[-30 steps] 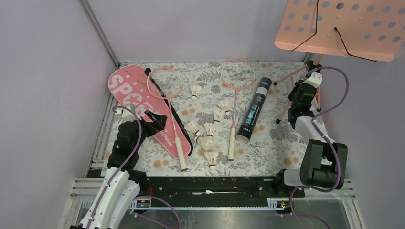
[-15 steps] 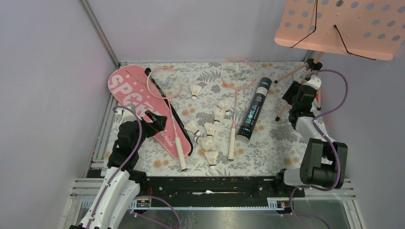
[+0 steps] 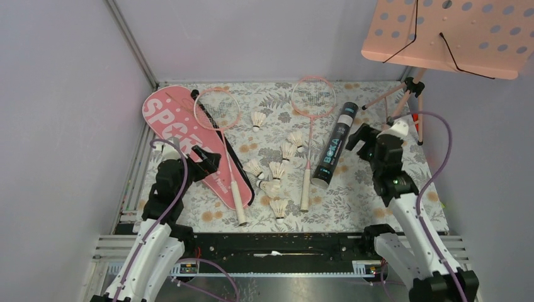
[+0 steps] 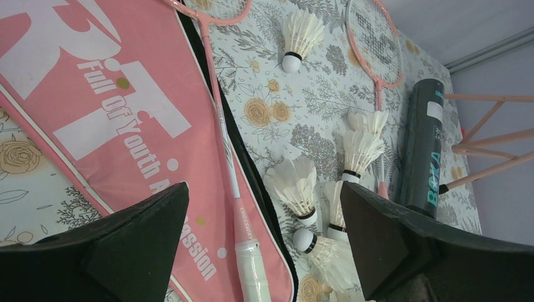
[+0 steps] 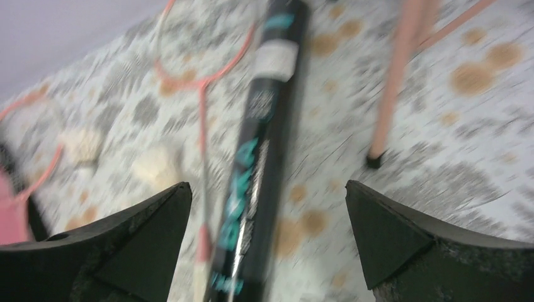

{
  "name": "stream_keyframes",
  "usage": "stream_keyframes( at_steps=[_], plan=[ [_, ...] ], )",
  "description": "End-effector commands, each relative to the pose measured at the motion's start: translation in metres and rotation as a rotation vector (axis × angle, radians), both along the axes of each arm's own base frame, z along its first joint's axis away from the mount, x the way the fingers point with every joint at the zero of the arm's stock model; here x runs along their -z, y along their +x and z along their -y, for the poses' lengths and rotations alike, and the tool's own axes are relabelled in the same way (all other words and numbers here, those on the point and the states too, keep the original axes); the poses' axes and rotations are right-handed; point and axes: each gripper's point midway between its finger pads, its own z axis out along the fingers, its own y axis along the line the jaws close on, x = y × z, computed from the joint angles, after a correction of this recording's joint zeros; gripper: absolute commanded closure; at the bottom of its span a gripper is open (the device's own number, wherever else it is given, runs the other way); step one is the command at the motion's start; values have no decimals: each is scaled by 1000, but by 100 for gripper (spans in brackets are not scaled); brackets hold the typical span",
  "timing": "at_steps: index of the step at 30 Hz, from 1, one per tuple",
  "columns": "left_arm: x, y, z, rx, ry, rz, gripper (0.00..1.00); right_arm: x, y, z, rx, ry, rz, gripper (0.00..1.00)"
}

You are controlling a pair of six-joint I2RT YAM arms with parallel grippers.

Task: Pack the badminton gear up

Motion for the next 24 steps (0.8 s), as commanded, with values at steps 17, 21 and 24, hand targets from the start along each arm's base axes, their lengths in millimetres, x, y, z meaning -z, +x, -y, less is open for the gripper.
stream_keyframes(
  at_steps=[17,21,24],
  plan=[
    [-6,5,4,11,-22,6,1,137,13,-84,27,35,-433,0],
    [-3,7,4,10,-18,-2,1,155,25,-100,2,28,-470,2],
    [1,7,4,12,-9,-15,1,168,25,-99,24,28,-491,5]
  ],
)
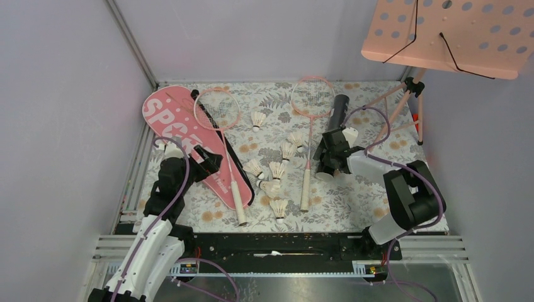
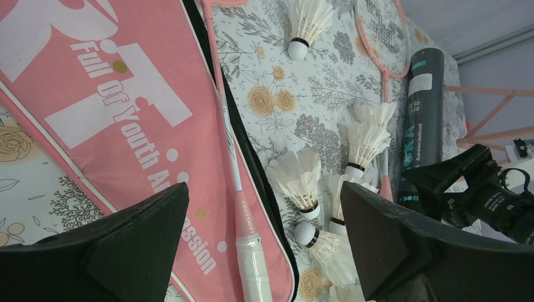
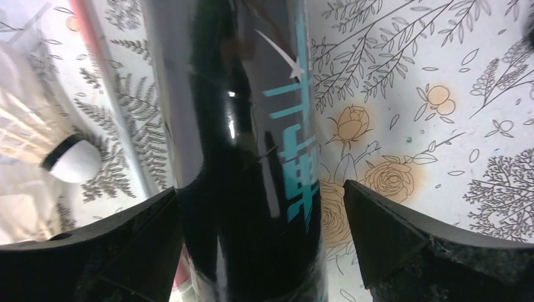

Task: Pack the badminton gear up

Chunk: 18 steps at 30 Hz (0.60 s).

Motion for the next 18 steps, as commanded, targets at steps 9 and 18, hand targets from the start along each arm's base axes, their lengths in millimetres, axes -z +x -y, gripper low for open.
stream_keyframes(
  at_steps=[9,18],
  plan=[
    [-19,12,8,39,-11,79,1,-30,10,-11,-67,27,103,47],
    [-116,2,91,540,-21,434,1,-150,-48,-32,-412,160,336,60]
  ],
)
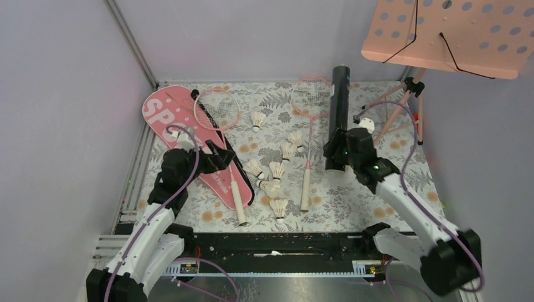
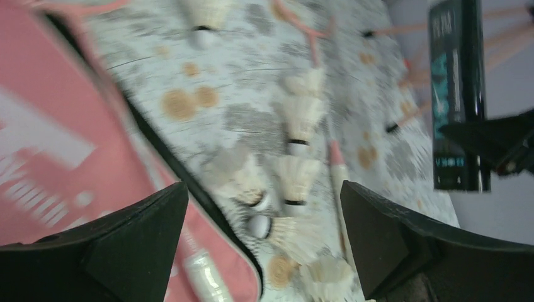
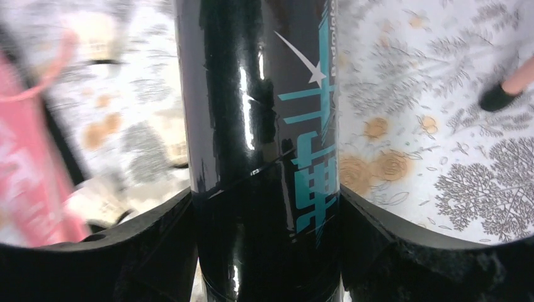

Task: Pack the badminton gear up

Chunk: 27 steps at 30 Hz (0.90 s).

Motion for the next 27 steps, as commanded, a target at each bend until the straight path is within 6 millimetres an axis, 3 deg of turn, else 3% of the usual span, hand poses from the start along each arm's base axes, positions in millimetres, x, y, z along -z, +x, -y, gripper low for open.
stream_keyframes(
  at_steps=[1,5,7,10,12,14,16,19,23,27],
  plan=[
    [-117,-14,70,420,4,438,1,-66,-40,-35,-334,108,147,61],
    [-155,-46,120,703,266,678,1,-89,-92,-68,-612,255,132,61],
    [-156,-68,139,886,459,854,1,-91,-114,-80,-728,311,98,61],
    [-146,-88,150,1094,726,1079,1,-87,-133,-90,-824,372,41,60],
    [-144,-91,153,1146,842,1149,1,-85,-140,-93,-847,397,4,60],
    [-114,-96,150,1312,1079,1185,1,-88,-152,-99,-897,440,-37,60],
    [-99,-93,155,1352,1178,1195,1,-89,-162,-104,-939,467,-65,59],
    [-85,-89,168,1391,1261,1204,1,-92,-173,-110,-988,491,-102,59],
    [-85,-75,188,1334,1298,1199,1,-88,-182,-118,-1024,490,-163,58],
    [-73,-78,204,1393,1292,1215,1,-89,-192,-126,-1066,508,-212,58]
  ],
)
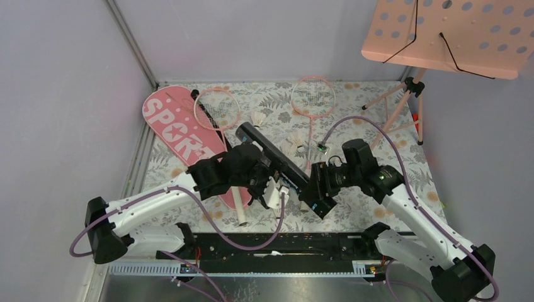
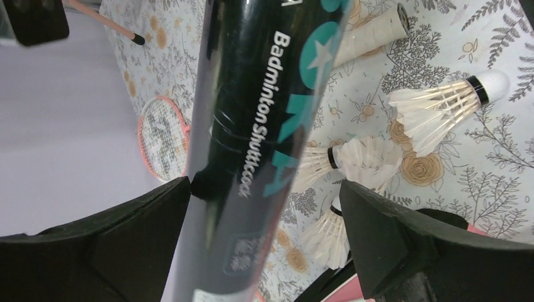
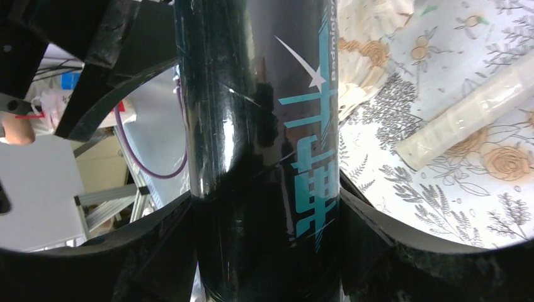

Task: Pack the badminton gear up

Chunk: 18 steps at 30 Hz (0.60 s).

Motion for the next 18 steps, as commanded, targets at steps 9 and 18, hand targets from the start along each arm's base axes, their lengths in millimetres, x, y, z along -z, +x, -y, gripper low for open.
stream_keyframes(
  at_steps=[9,18],
  plan=[
    [9,29,35,-61,75,77,29,-50,-26,-18,-163,141,58,53],
    [-9,47,51,-266,-133,-7,60,-86,12,37,200,-44,394,1]
  ],
)
